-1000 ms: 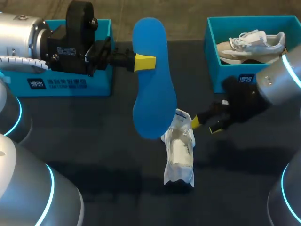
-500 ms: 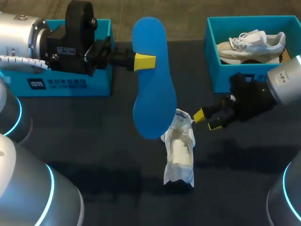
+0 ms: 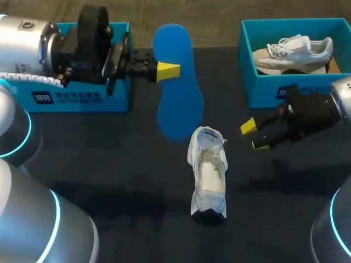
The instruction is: Take the shoe out of the shoebox, open the shoe tongue, remove and reinsert the insole, then place the shoe into the shoebox
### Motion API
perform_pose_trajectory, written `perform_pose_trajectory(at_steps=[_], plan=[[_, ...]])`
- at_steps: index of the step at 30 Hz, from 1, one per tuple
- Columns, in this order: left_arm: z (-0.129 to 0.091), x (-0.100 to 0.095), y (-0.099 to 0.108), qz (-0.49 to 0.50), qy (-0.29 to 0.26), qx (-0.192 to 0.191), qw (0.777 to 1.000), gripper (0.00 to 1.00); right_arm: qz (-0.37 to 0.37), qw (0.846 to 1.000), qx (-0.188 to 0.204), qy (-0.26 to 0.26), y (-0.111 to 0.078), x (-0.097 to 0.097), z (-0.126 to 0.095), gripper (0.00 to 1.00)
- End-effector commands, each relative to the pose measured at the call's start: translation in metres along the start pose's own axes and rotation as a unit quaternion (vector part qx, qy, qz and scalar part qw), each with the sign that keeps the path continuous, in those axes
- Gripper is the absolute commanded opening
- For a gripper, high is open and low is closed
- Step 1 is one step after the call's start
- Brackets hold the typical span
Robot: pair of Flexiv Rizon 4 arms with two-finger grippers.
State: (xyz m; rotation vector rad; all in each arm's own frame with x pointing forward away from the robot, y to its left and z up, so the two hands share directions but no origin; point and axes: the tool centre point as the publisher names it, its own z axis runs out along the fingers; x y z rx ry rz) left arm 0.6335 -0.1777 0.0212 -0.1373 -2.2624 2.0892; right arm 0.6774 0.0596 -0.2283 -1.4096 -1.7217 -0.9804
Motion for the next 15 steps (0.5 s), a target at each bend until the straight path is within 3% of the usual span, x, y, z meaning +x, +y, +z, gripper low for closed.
perform_pose_trajectory(at_steps=[1,15], plan=[[0.005,-0.012,-0.002,0.061,-0.001,-0.017,0.998,0.00,0.006,1.000,0.006,0.009,0.006,-0.003,-0.001,1.00],[0.010,-0.015,0.009,0.280,-0.004,-0.053,0.958,0.00,0.030,0.998,0.005,0.064,0.012,0.003,-0.009,1.00]])
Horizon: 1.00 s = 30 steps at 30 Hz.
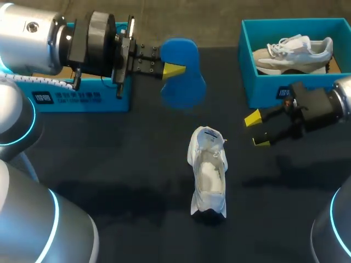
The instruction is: Take the shoe out of the shoebox, open the shoe tongue, remove and reinsert the insole, then place the shoe into the shoebox
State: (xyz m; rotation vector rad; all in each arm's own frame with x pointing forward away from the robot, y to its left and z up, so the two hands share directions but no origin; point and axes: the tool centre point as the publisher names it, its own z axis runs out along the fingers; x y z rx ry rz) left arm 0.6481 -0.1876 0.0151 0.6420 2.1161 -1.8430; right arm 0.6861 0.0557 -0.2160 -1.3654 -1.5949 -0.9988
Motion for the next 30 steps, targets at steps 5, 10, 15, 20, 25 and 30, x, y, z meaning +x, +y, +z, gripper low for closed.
perform_pose_trajectory(at_steps=[5,10,15,20,25,30], plan=[[0.000,0.001,0.008,0.106,-0.024,-0.029,0.994,0.00,0.005,1.000,0.002,0.023,0.006,0.001,-0.002,1.00],[-0.001,0.000,0.014,0.140,-0.026,-0.034,0.989,0.00,0.007,0.999,0.003,0.051,0.011,0.006,-0.004,1.00],[-0.001,0.000,0.014,0.140,-0.026,-0.034,0.989,0.00,0.007,0.999,0.003,0.051,0.011,0.006,-0.004,1.00],[-0.001,0.000,0.014,0.140,-0.026,-0.034,0.989,0.00,0.007,0.999,0.003,0.051,0.011,0.006,-0.004,1.00],[0.000,0.001,0.013,0.177,-0.026,-0.040,0.983,0.00,0.007,0.999,0.003,0.051,0.011,0.006,-0.004,1.00],[0.011,0.005,0.030,0.313,-0.020,-0.045,0.949,0.00,0.012,0.996,0.003,0.090,0.017,0.013,-0.006,1.00]])
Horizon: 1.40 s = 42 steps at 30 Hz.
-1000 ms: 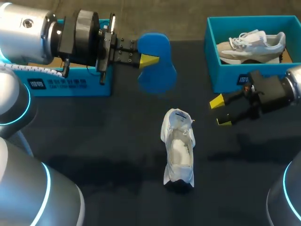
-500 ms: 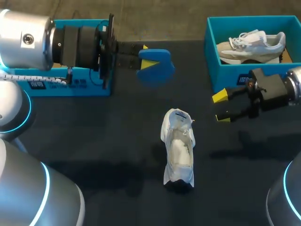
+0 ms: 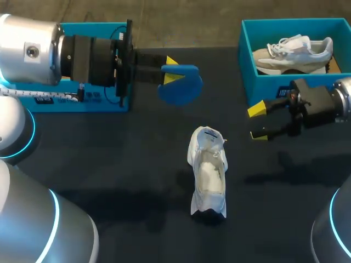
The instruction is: Take the shoe out of the shoebox, open the shoe tongue, remove and reinsert the insole, then place the shoe into the shoebox
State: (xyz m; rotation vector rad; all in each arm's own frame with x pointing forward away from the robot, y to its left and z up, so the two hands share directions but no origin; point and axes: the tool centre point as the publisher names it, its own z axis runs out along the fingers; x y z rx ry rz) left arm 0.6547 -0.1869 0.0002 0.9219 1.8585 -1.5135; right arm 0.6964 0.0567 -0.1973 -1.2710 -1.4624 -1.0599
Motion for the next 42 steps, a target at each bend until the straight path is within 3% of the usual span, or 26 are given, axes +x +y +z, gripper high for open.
perform_pose_trajectory(at_steps=[1,7,13,15,42], plan=[[0.011,0.011,0.012,0.134,-0.012,0.005,0.991,0.00,0.003,1.000,0.000,0.020,0.006,-0.001,0.000,1.00],[0.016,0.025,0.028,0.237,-0.013,-0.022,0.971,0.00,0.003,0.999,-0.006,0.050,0.009,0.007,-0.005,1.00],[0.017,0.031,0.041,0.300,-0.036,-0.010,0.953,0.00,-0.001,0.997,-0.006,0.076,0.012,0.014,-0.007,1.00],[0.019,0.035,0.046,0.319,-0.024,-0.024,0.947,0.00,-0.003,0.996,-0.008,0.085,0.013,0.015,-0.007,1.00],[0.019,0.035,0.046,0.319,-0.024,-0.024,0.947,0.00,-0.005,0.996,-0.014,0.084,0.014,0.017,-0.007,1.00]])
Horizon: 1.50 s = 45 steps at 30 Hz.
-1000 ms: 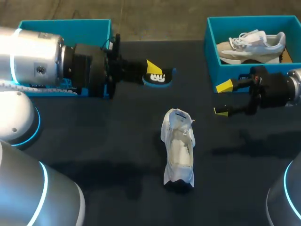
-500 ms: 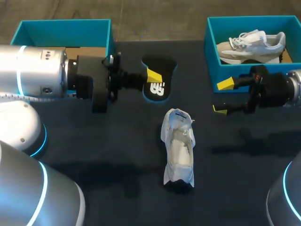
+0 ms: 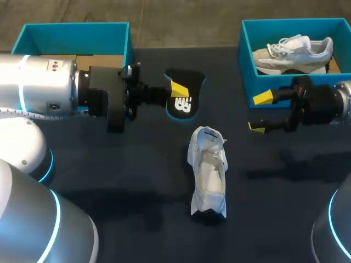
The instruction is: Take the shoe out of the shoebox, open the shoe tongue, remove and reinsert the insole, then place the shoe into the shoebox
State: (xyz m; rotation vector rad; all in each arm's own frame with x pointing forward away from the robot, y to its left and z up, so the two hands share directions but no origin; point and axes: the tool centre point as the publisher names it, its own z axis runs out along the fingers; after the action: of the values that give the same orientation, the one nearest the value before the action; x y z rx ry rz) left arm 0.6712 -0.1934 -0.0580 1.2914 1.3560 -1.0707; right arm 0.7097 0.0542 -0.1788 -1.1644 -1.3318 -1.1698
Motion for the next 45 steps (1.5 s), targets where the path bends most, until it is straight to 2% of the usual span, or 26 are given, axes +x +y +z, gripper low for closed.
perform_pose_trajectory(at_steps=[1,5,7,12,14,17,18,20,24,32,36,45], plan=[[0.001,0.001,0.000,0.009,-0.002,-0.002,1.000,0.00,0.000,1.000,0.000,-0.001,0.000,0.000,0.001,1.00],[-0.002,0.013,-0.001,0.044,-0.023,-0.003,0.999,0.00,0.000,1.000,0.000,-0.001,0.000,0.000,0.001,1.00],[0.000,0.021,0.000,0.068,-0.014,-0.006,0.998,0.00,0.000,1.000,0.000,-0.001,0.000,0.000,0.001,1.00],[0.006,0.040,0.009,0.109,-0.027,-0.012,0.994,0.00,0.000,1.000,0.000,-0.001,0.000,0.000,0.001,1.00],[0.012,0.047,0.010,0.131,-0.008,-0.014,0.991,0.00,0.000,1.000,0.000,-0.001,0.000,0.000,0.001,1.00],[0.014,0.053,0.011,0.152,-0.018,-0.024,0.988,0.00,0.000,1.000,0.000,-0.001,0.000,0.000,0.001,1.00],[0.015,0.057,0.013,0.159,-0.023,-0.038,0.986,0.00,0.000,1.000,0.000,-0.001,0.000,0.000,0.001,1.00],[0.013,0.061,0.017,0.160,-0.049,-0.050,0.985,0.00,0.000,1.000,0.000,-0.001,0.000,0.000,0.001,1.00],[0.020,0.076,0.022,0.180,-0.034,-0.058,0.981,0.00,0.000,1.000,0.000,-0.001,0.000,0.000,0.001,1.00],[0.037,0.085,0.020,0.215,-0.020,-0.034,0.976,0.00,0.000,1.000,0.000,-0.001,0.000,0.000,0.001,1.00],[0.043,0.090,0.024,0.224,0.004,-0.045,0.974,0.00,0.001,1.000,0.000,0.000,0.003,0.002,0.007,1.00],[0.043,0.092,0.026,0.221,0.005,-0.044,0.974,0.00,-0.004,1.000,-0.011,0.004,0.015,0.009,0.022,1.00]])
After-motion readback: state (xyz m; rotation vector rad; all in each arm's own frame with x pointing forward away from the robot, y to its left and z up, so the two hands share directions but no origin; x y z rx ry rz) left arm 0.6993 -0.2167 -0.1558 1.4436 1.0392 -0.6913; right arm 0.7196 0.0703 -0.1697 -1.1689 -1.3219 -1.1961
